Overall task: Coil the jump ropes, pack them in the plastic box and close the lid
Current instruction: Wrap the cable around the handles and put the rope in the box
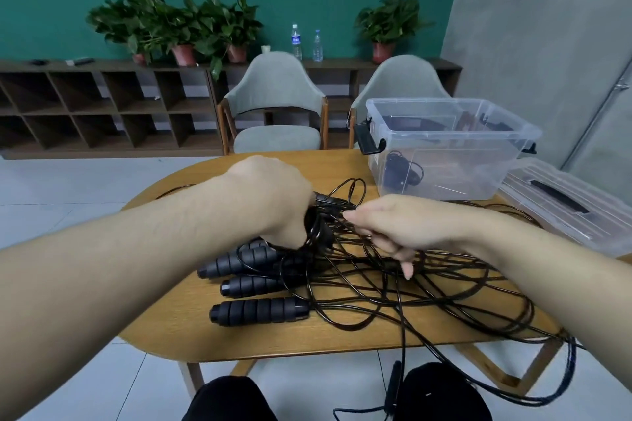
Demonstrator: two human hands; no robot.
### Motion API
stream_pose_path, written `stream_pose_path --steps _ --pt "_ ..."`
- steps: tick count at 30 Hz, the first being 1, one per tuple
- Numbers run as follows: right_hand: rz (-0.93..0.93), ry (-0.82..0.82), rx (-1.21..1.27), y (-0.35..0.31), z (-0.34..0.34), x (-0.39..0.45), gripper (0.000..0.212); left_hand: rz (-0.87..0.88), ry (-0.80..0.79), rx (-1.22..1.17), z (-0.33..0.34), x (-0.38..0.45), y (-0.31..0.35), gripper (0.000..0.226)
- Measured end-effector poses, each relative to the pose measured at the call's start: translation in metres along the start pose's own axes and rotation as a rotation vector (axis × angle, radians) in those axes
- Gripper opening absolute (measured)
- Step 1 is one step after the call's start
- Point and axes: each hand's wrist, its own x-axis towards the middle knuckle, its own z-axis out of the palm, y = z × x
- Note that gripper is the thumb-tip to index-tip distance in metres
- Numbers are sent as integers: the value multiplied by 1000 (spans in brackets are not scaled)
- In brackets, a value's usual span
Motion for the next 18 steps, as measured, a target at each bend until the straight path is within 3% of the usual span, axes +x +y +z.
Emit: stream_pose_path --steps 3,6,9,14,18 --pt "-28 78 166 4 12 0 36 -65 121 -135 2 -3 -10 35" --pt "-56 177 217 9 18 3 34 -108 218 -487 16 1 -18 11" --pt "-104 246 164 16 26 5 33 -166 273 -814 26 5 -18 16" --pt "-182 322 200 20 36 4 30 -196 127 -1782 46 7 -1 17" --pt "-253 369 122 26 47 1 28 -187 -16 -2191 52 9 17 21"
